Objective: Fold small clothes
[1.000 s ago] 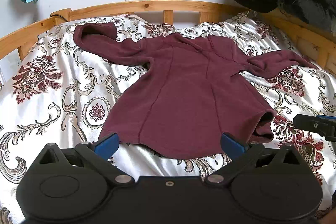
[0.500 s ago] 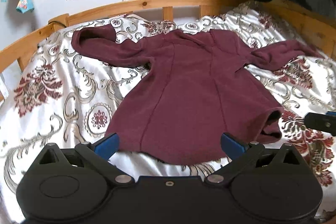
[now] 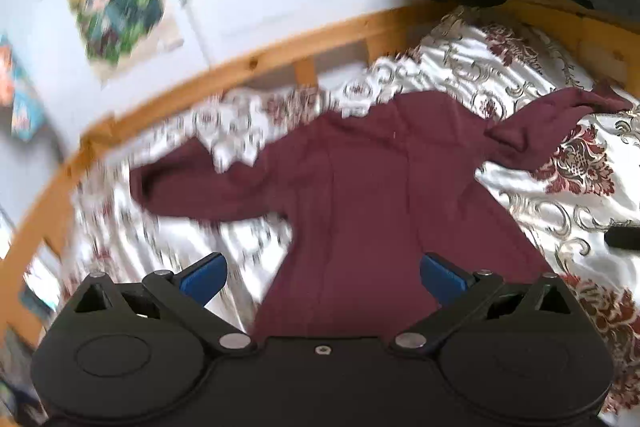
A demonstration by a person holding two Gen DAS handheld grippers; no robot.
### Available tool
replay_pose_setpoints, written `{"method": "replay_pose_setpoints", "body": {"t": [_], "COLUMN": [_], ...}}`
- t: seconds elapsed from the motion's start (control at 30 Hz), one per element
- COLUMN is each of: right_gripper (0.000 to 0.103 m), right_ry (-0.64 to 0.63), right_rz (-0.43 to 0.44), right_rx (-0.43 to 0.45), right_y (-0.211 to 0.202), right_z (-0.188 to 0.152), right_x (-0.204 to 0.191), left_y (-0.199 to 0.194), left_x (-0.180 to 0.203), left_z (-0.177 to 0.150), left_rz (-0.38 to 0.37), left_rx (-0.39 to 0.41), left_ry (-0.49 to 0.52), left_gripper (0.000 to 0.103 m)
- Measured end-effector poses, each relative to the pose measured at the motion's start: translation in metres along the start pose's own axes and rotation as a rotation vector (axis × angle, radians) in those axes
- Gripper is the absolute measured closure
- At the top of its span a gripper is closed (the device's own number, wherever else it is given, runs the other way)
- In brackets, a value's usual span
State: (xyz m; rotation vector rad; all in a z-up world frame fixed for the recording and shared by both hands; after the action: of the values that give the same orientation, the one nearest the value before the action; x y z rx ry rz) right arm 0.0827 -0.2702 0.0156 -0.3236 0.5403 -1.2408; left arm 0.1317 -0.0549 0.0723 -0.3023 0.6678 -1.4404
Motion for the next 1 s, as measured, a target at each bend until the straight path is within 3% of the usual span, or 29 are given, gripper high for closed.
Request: {"method": "replay_pose_setpoints", "body": {"t": [0.2,0.3,0.5,0.67,0.9,1.0], "right_gripper": [0.0,0.0,0.0,0.0,0.0,0.0], "right_ry": [-0.019,0.0,0.028,0.102,0.194,0.275], "right_rz": [-0.086,-0.146,-0.292,-0.364,-0.501,-0.485], "right_rx": [0.103,0.15,0.153,0.205,0.172,0.204], "right_y": [0.029,0.047,0.079,0.076,0.072,0.069], "right_z": [0.054,0.075,0.086,0.064,0.032,0.031], "right_x": [0.039,0.065,0.11,0.152,0.2,0.218], "left_y": [0.013,0.027,0.068,0.103,0.14,0.152], "left_x": [0.028,0.038,0.054,0.065,0.072,0.076], "left_z": [0.045,0.061,0.072,0.065,0.022,0.0], "left_rz": [0.037,0.036,0.001,-0.009,-0.042,-0.046], "left_rx": [0.069,0.066,0.014,-0.042,-0.106,-0.152], "left_ry": [0.096,0.081,0.028,-0.032,-0.201,-0.232], "left_gripper": [0.001,0.001,0.001,0.001,0.001,0.001]}}
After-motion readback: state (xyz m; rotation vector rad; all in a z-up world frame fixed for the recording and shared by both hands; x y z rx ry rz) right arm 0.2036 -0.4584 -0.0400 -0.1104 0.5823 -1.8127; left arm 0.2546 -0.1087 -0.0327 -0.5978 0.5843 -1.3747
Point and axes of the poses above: each gripper's, at about its wrist camera, not at the fingertips, and y roughly the way its jaws point, x to its right, z to its top, the point moved 4 cm from there along y, roughly the way its jaws point, and after that the axes turned 6 degrees about -y, right-handed, at the moved point
